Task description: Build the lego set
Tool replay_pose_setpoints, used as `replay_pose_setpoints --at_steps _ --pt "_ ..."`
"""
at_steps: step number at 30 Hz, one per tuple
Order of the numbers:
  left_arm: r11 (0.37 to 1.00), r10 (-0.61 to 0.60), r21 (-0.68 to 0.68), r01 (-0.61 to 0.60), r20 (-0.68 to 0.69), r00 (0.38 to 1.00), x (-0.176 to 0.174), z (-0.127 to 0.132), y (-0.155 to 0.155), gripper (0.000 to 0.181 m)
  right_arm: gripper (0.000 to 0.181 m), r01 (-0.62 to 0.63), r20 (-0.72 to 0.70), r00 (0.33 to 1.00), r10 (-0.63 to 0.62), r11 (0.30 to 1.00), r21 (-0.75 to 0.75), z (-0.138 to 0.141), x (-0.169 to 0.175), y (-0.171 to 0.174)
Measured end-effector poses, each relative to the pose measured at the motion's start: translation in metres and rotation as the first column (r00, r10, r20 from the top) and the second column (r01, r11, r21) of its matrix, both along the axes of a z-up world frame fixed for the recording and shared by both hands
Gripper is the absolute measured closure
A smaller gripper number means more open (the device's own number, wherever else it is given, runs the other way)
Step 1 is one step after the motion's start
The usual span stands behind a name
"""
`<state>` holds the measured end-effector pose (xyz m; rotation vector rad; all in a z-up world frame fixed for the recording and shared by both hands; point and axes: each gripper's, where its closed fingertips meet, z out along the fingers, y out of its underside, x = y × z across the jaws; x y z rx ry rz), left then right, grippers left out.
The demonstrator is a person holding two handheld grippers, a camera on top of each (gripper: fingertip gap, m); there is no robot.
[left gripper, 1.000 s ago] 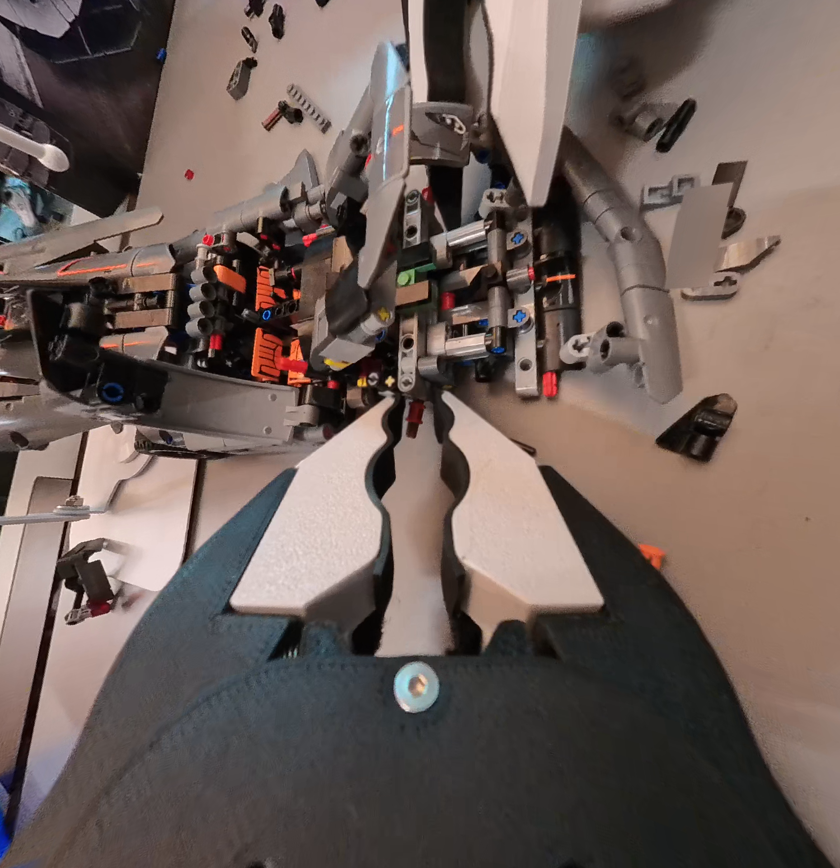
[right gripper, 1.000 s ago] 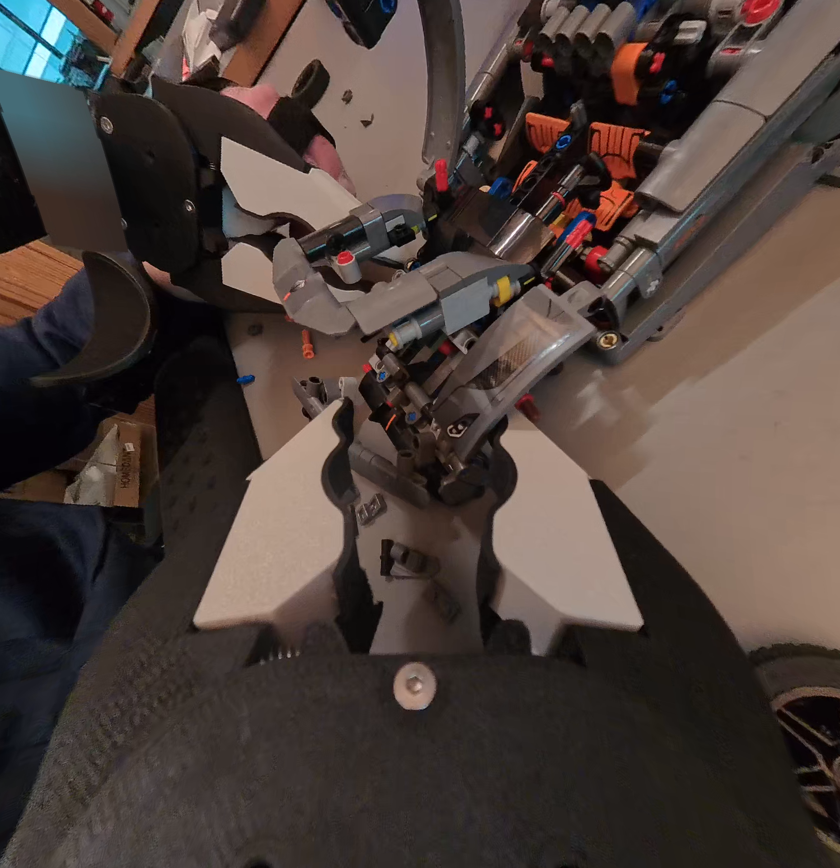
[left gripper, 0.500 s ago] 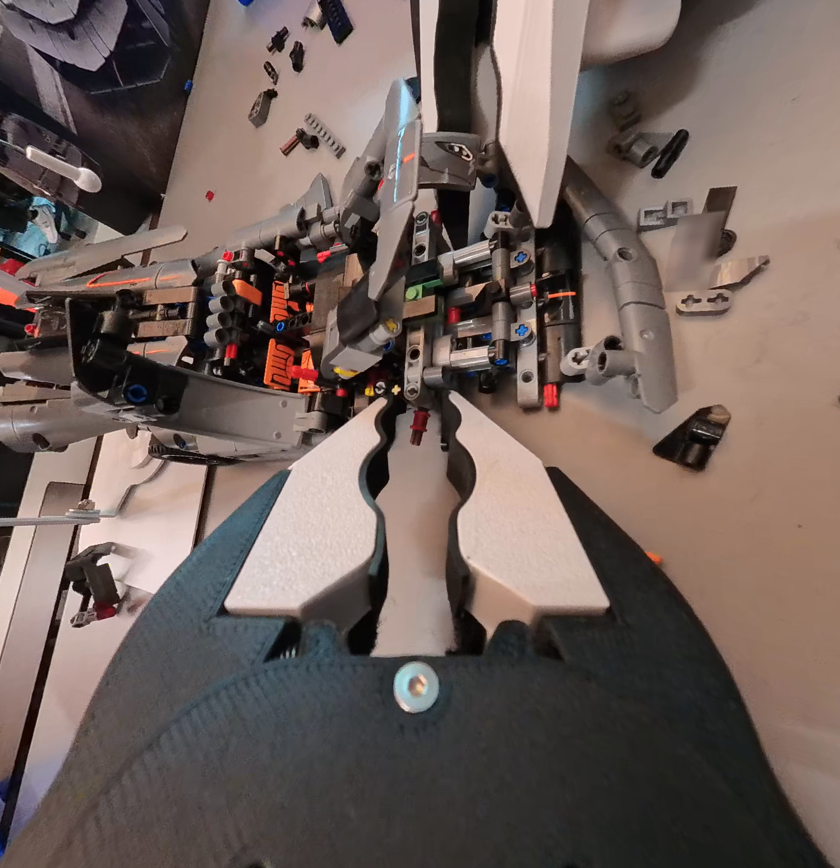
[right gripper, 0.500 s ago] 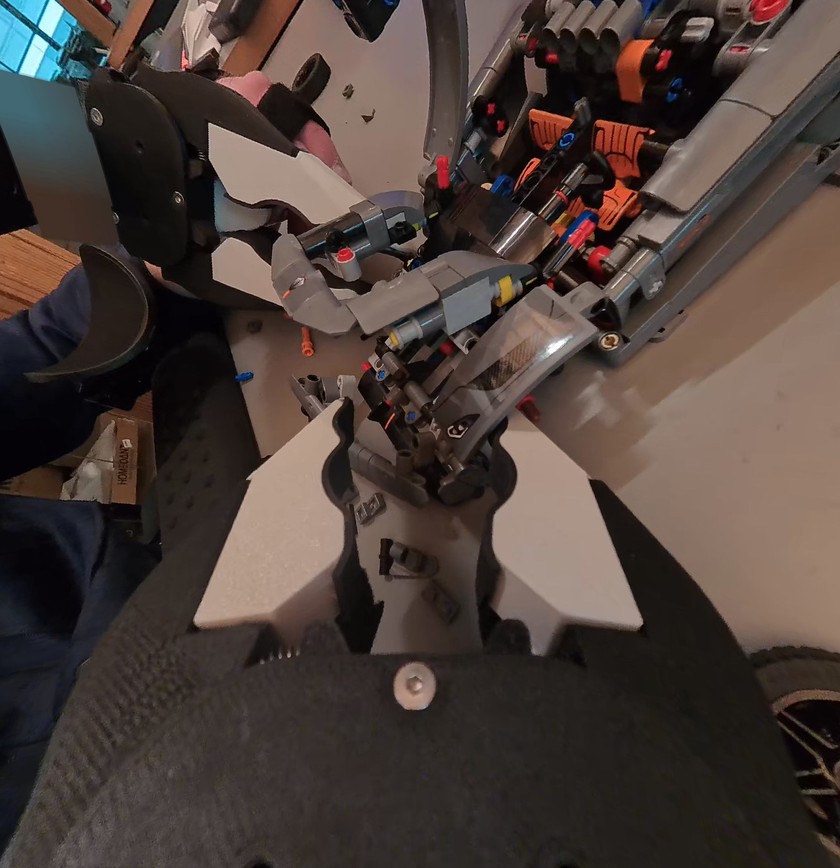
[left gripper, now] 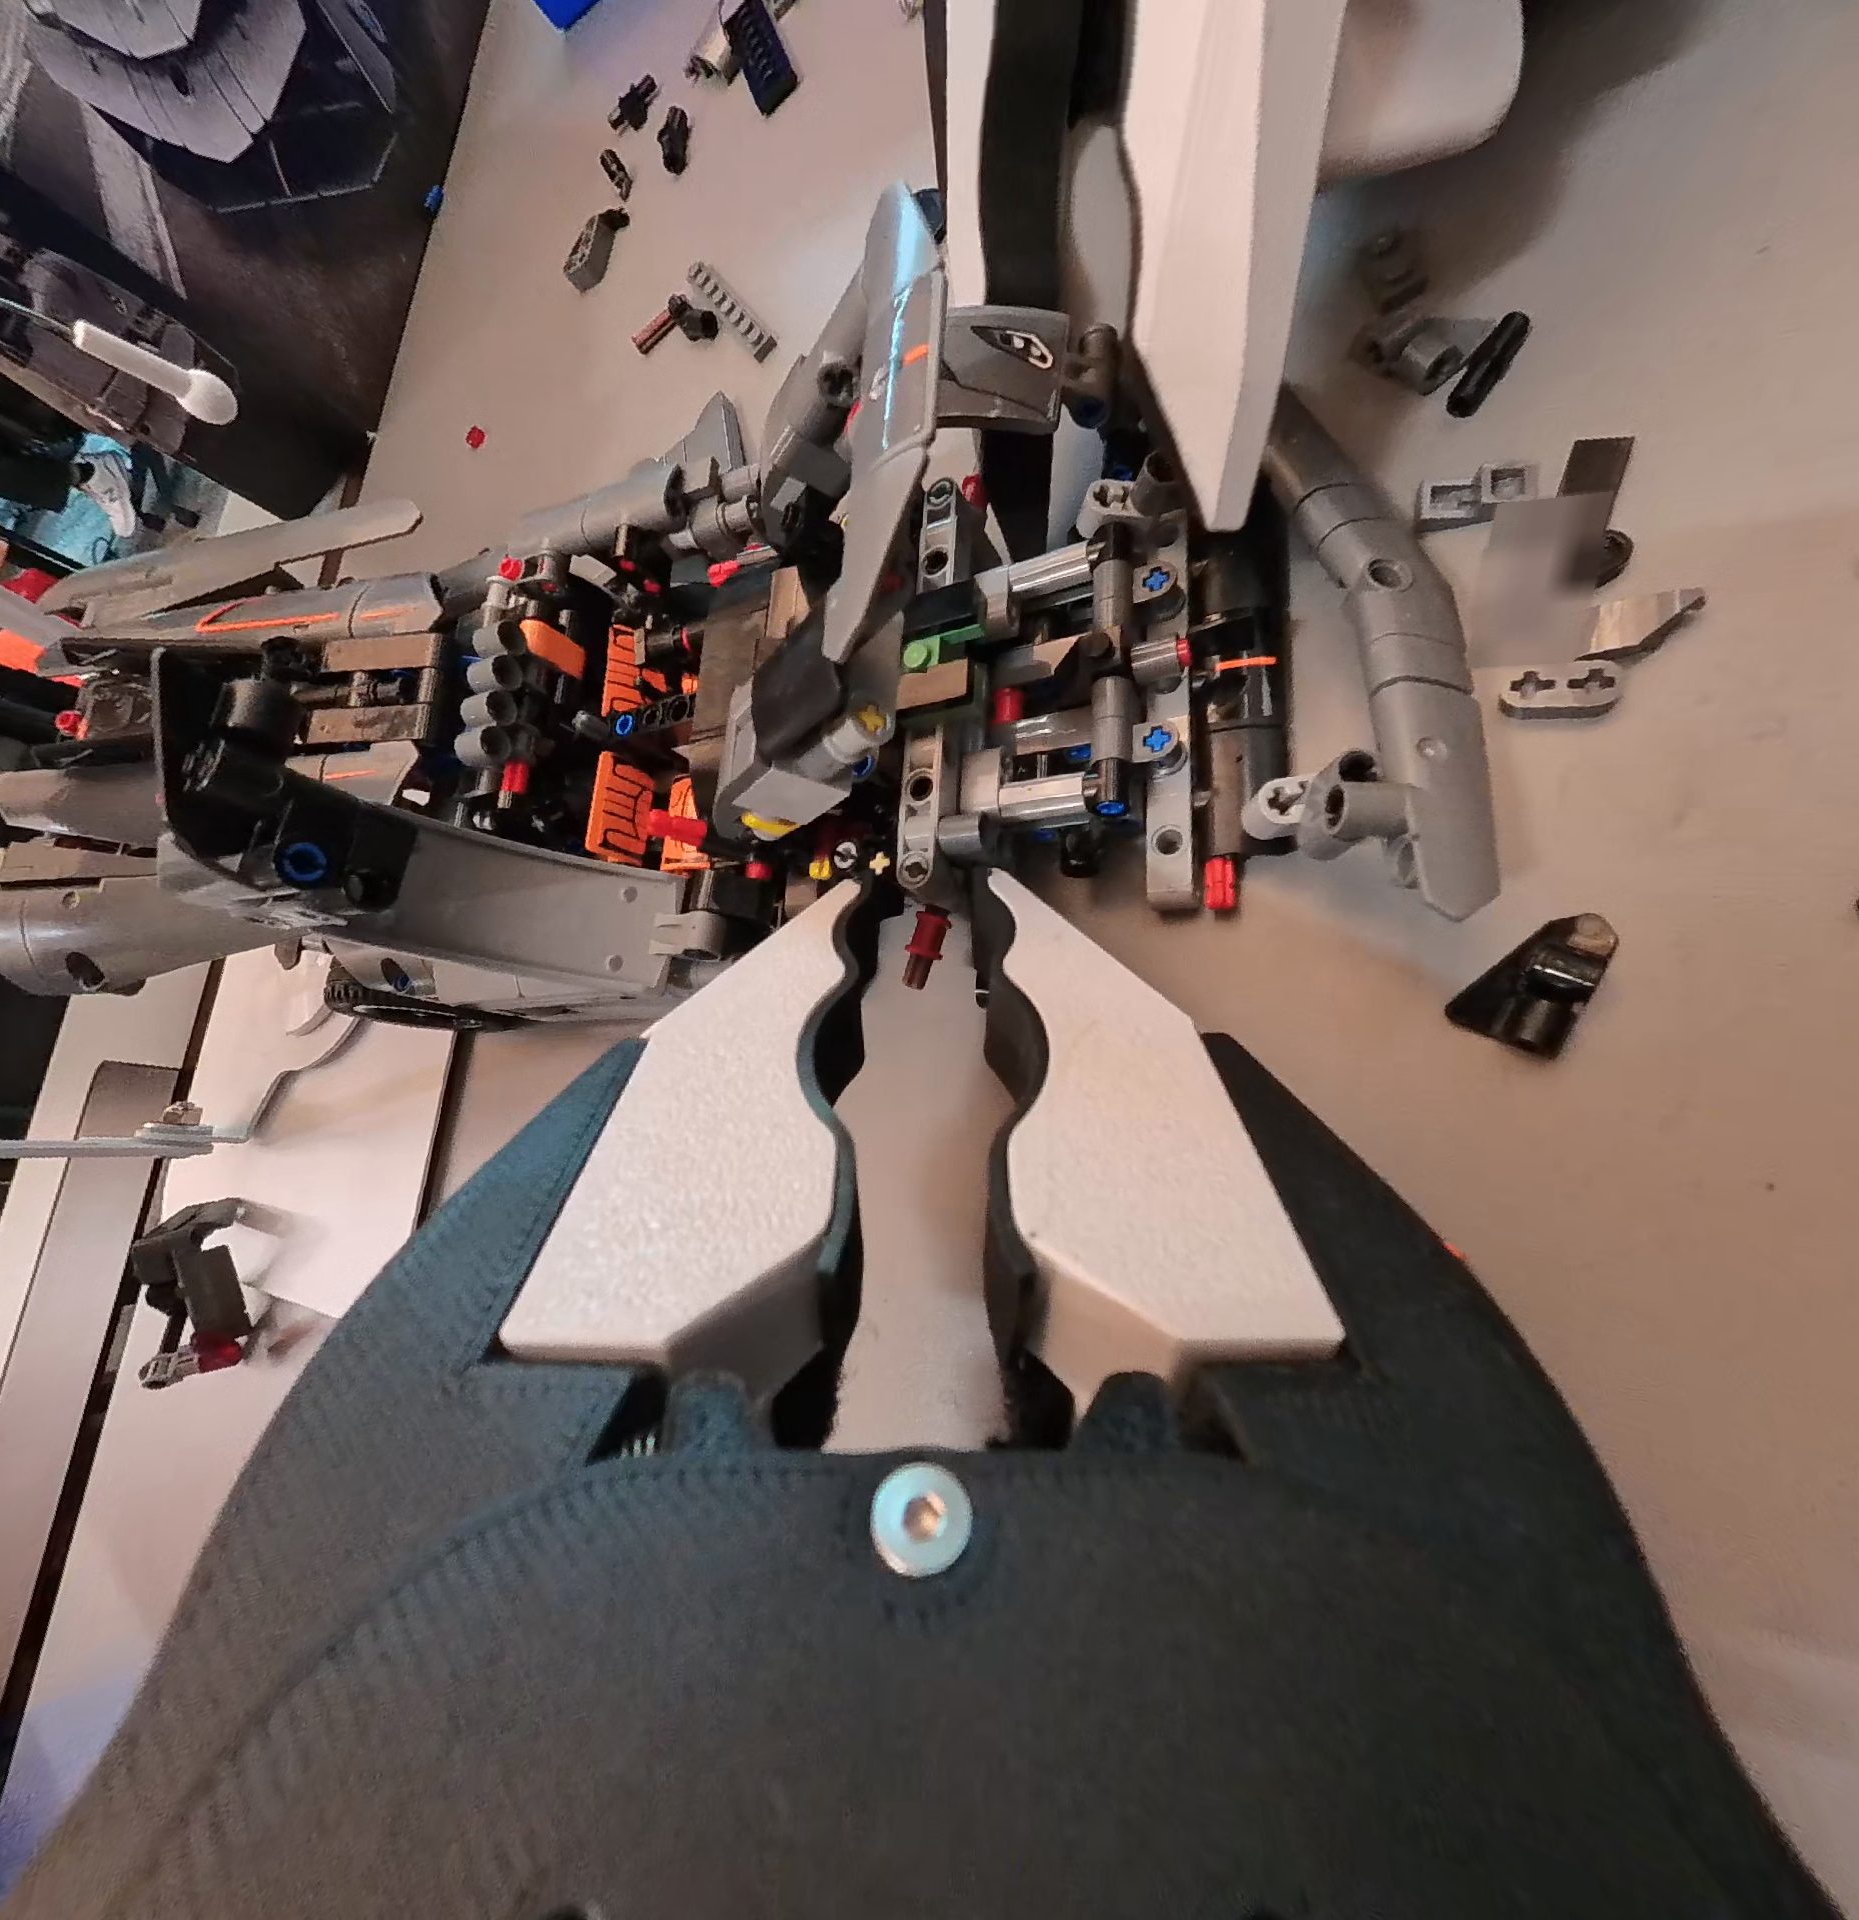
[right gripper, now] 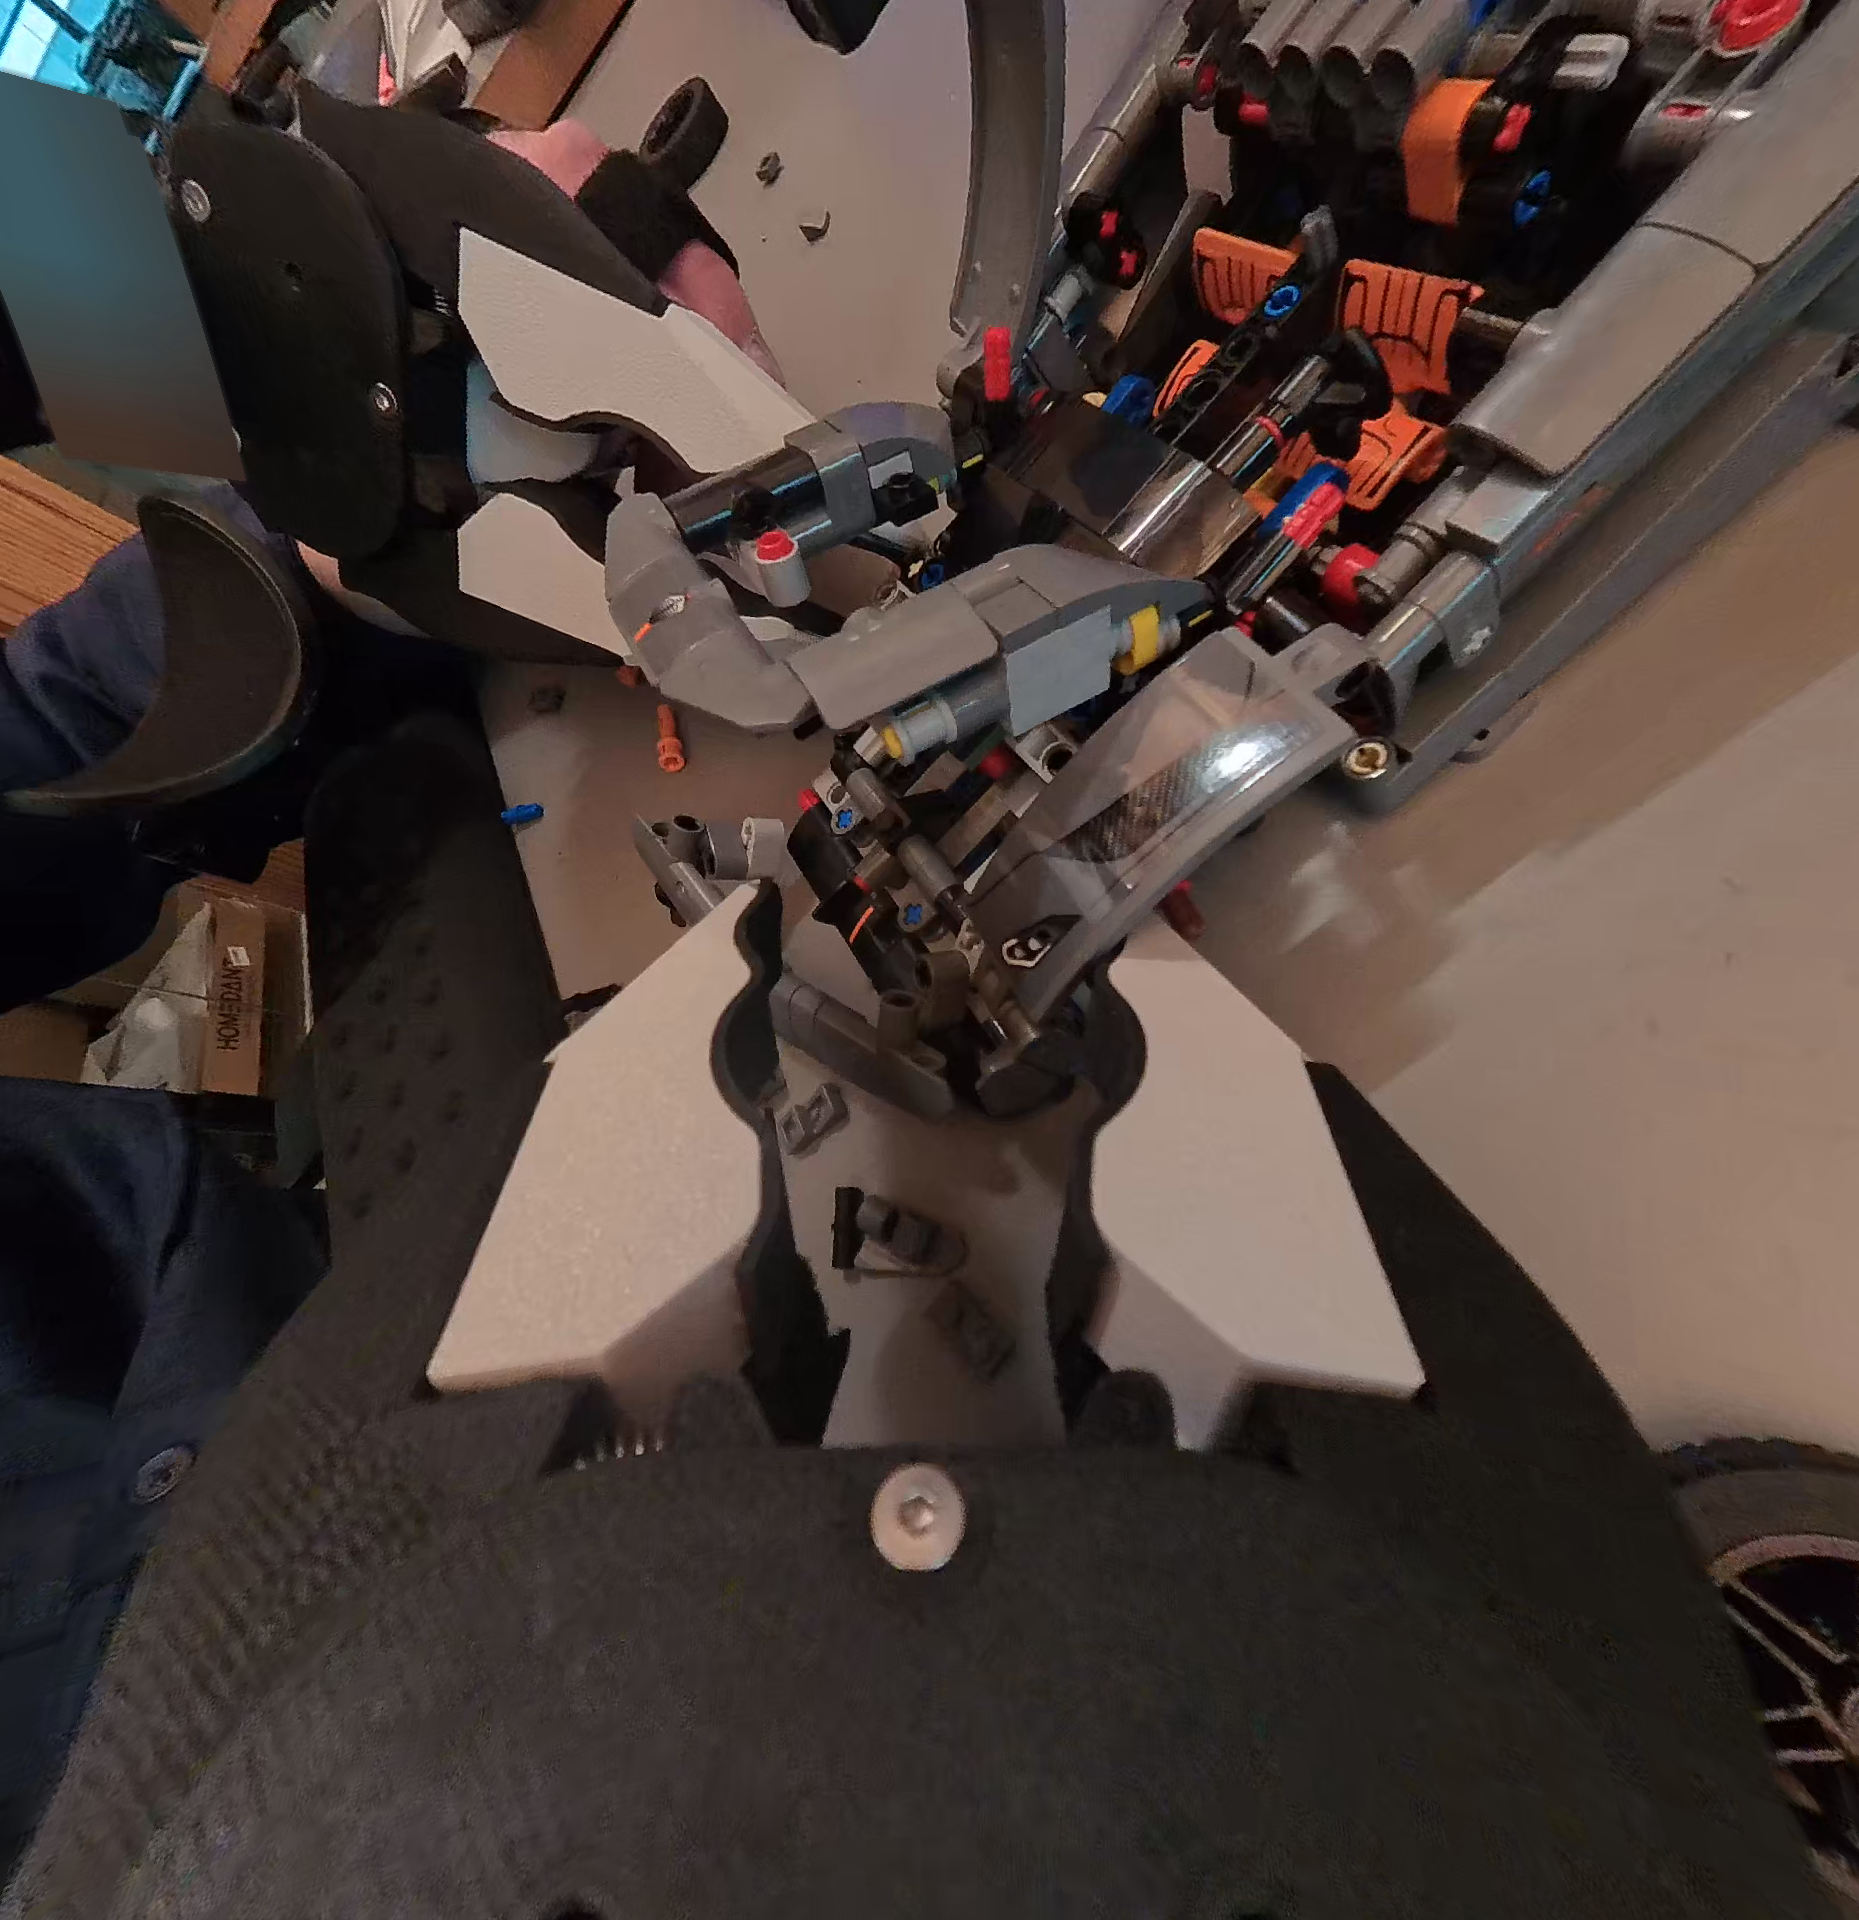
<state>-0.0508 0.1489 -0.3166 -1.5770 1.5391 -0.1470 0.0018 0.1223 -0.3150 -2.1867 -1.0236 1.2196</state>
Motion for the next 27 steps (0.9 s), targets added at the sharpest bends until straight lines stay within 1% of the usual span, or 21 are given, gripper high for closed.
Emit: replay_pose_setpoints --at_steps 9,10,13,18,24,27 --pt "1.0 0.003 -0.012 -0.003 0.013 1.0 0.0001 0.0 0.0004 0.168 0.128 -0.003 0.013 1.0 0.003 1.0 0.008 -0.0015 -0.0006 0.0002" --pt "1.0 0.006 -0.009 -0.006 0.011 1.0 0.0003 0.0002 0.0003 0.168 0.133 -0.009 0.01 1.0 0.009 1.0 0.005 -0.0013 -0.0011 -0.0007" --pt "0.999 -0.001 0.035 0.002 -0.021 1.0 0.0008 -0.0008 0.0005 0.168 0.136 -0.003 0.007 1.0 0.003 1.0 -0.002 -0.0013 -0.002 -0.0005" --pt "0.999 -0.015 0.029 0.016 -0.017 1.0 0.0001 -0.0007 0.0002 0.166 0.134 0.008 -0.024 1.0 -0.008 1.0 -0.022 0.003 0.002 0.0012" --pt "0.999 -0.032 0.035 0.033 -0.022 0.999 0.0029 -0.0012 -0.0022 0.162 0.135 0.043 0.037 0.998 -0.043 0.999 0.018 -0.0048 0.0057 0.0069" --pt "0.999 -0.032 0.037 0.033 -0.023 0.999 0.004 -0.0013 -0.002 0.16 0.134 0.036 0.035 0.999 -0.036 0.999 0.014 -0.0049 0.0042 0.0056"
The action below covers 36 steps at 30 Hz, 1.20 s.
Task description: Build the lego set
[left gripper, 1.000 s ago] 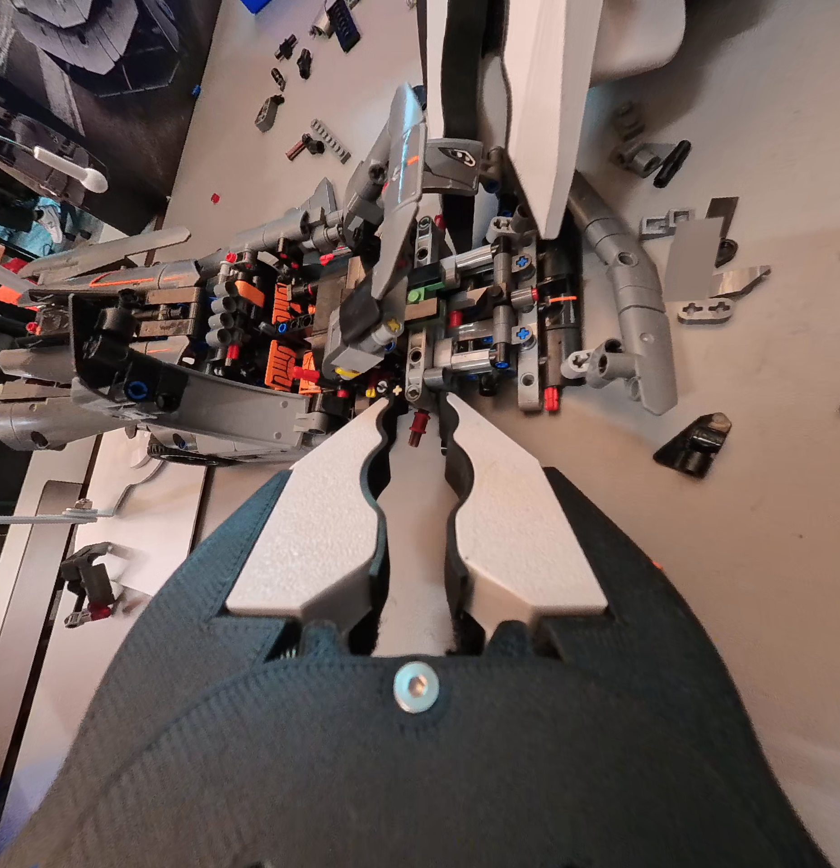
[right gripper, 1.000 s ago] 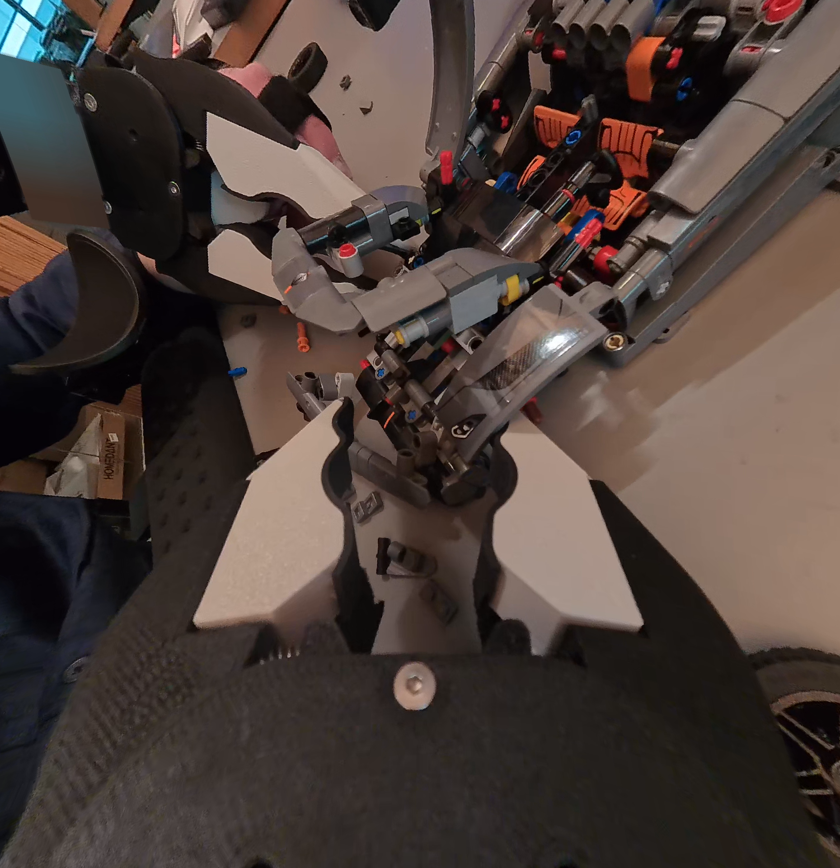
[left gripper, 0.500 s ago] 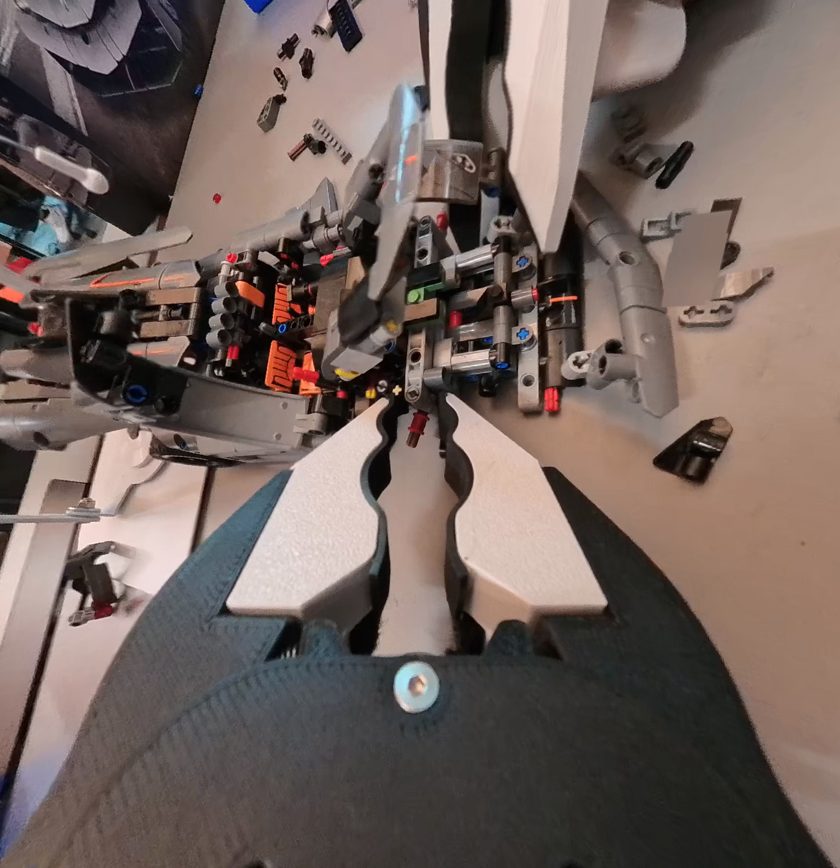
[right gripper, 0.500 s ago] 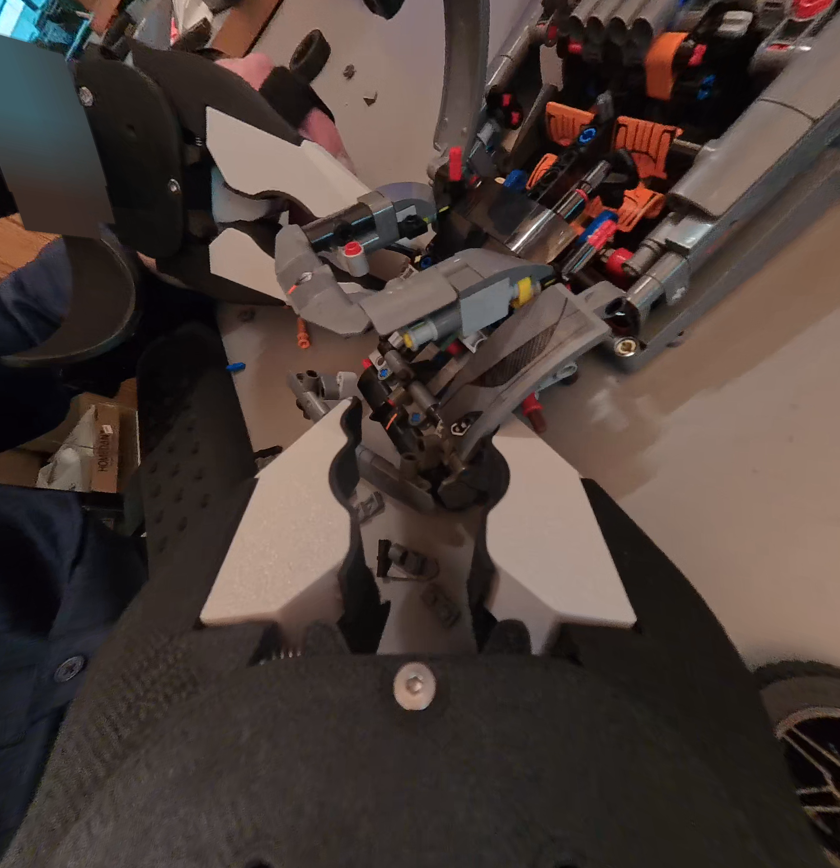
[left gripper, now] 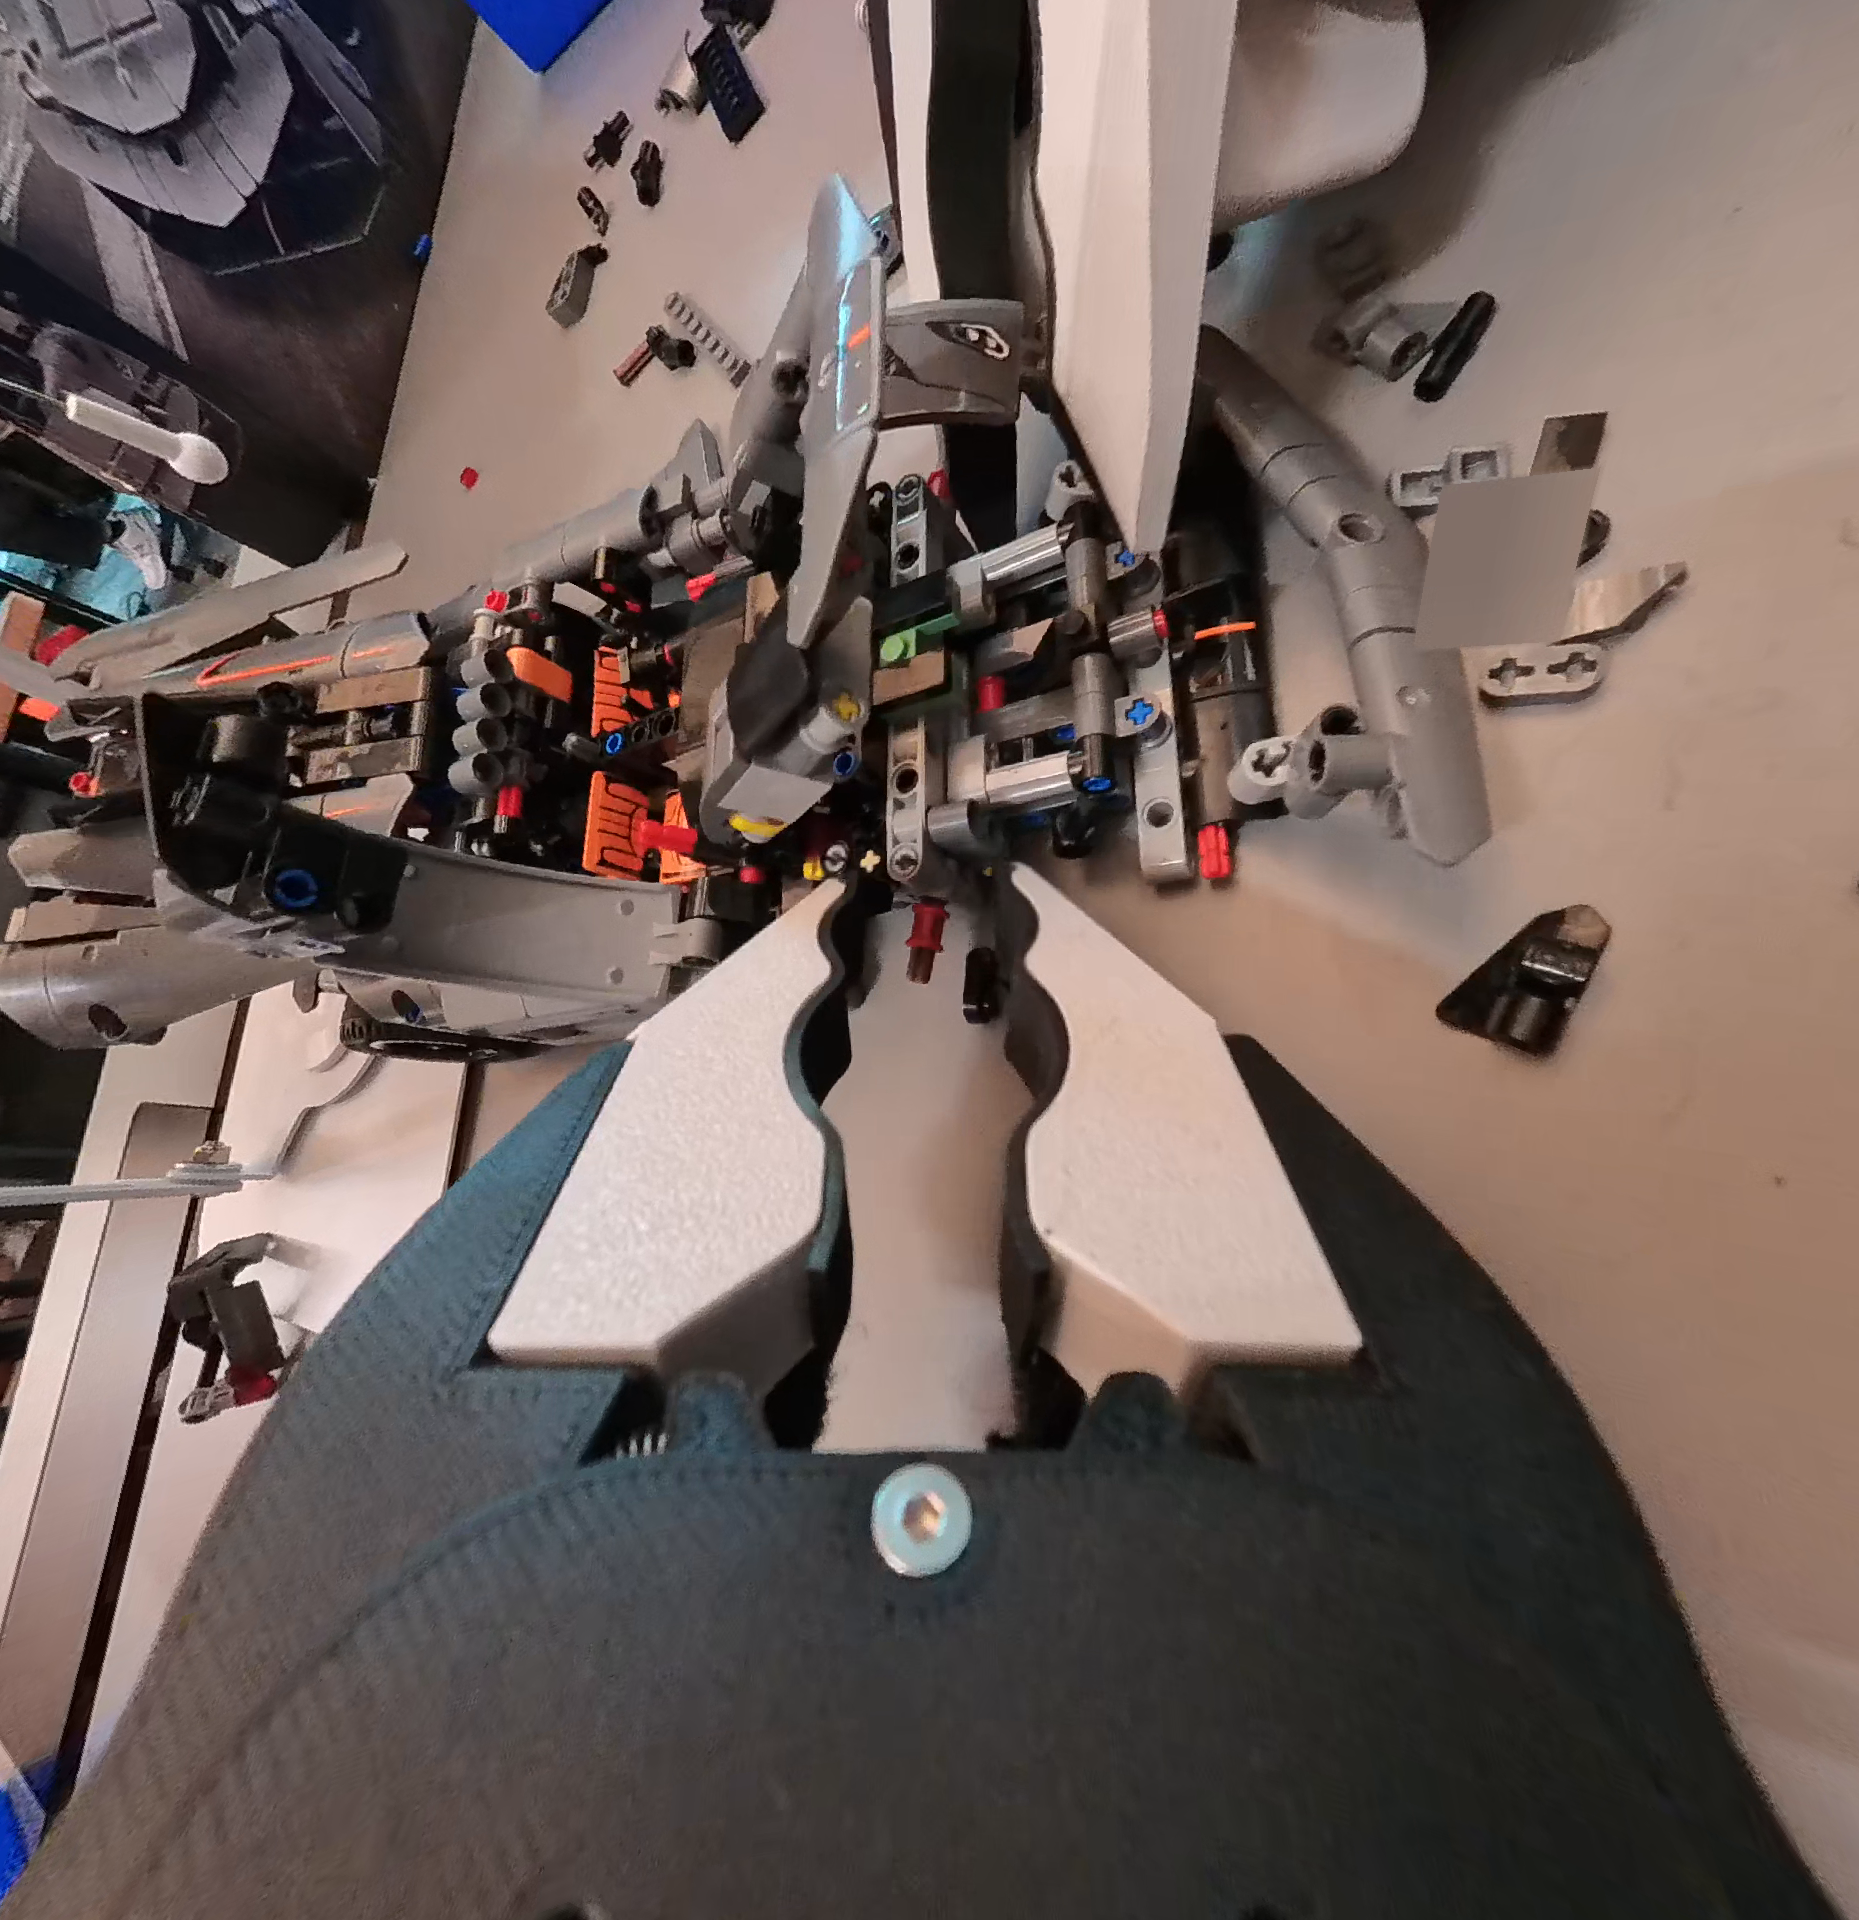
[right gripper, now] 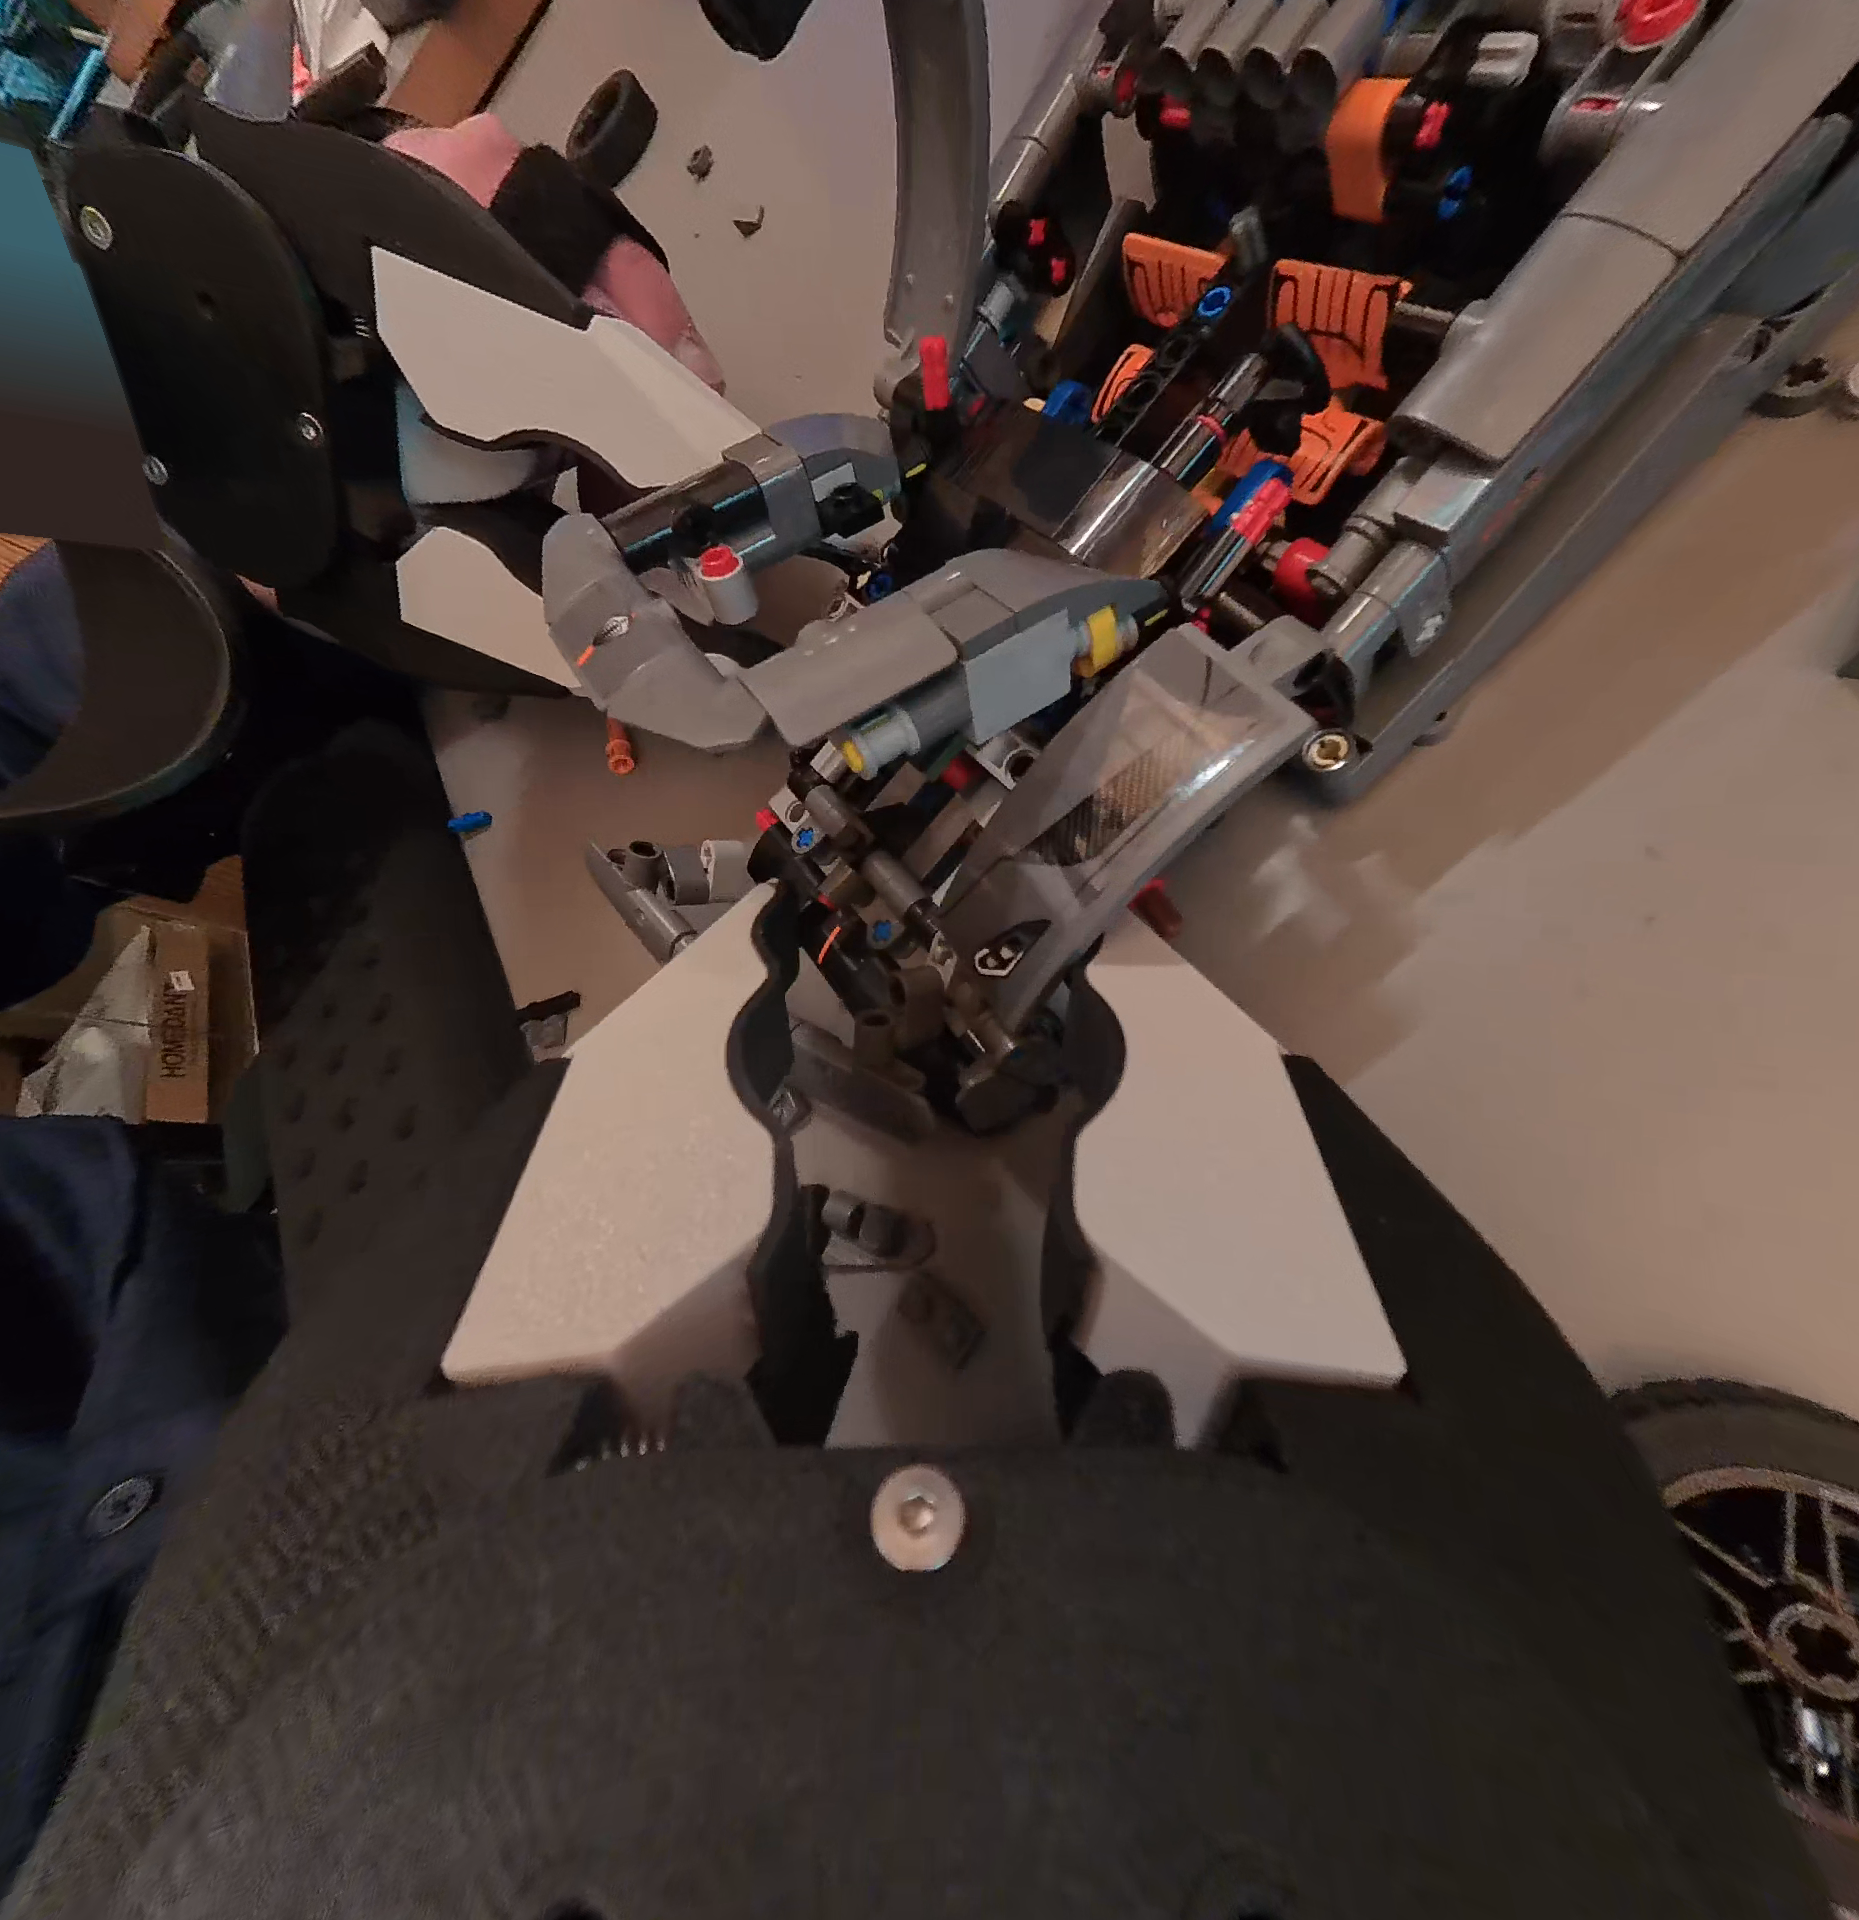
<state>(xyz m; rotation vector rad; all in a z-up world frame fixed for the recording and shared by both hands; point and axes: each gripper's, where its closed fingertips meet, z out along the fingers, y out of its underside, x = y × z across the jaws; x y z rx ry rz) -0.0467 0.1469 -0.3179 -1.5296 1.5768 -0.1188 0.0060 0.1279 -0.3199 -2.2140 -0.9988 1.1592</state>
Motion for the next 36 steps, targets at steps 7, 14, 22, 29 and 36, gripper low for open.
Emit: replay_pose_setpoints --at_steps 7,14,22,29,36 --pt "1.0 0.006 0.026 -0.006 -0.001 1.0 0.0008 0.0019 0.0022 0.166 0.128 -0.014 -0.009 1.0 0.014 1.0 -0.001 0.0013 -0.0017 -0.0021" --pt "1.0 0.008 0.016 -0.009 0.008 1.0 0.0014 0.0016 0.0019 0.165 0.128 -0.013 -0.01 1.0 0.013 1.0 -0.009 0.0013 -0.0021 -0.002" --pt "0.999 0.029 0.036 -0.029 0.002 1.0 0.0015 0.0009 0.0041 0.167 0.13 -0.004 -0.007 1.0 0.004 1.0 -0.015 0.001 -0.0026 -0.0011" --pt "0.998 0.039 0.051 -0.039 -0.007 0.999 0.0022 0.0014 0.0049 0.167 0.133 0.002 0.007 1.0 -0.002 1.0 -0.007 -0.0003 -0.0026 0.0004" --pt "0.998 0.049 0.036 -0.049 -0.004 0.999 0.0017 0.0013 0.0065 0.167 0.141 -0.013 0.024 1.0 0.013 1.0 0.001 -0.0021 -0.0049 -0.0009"
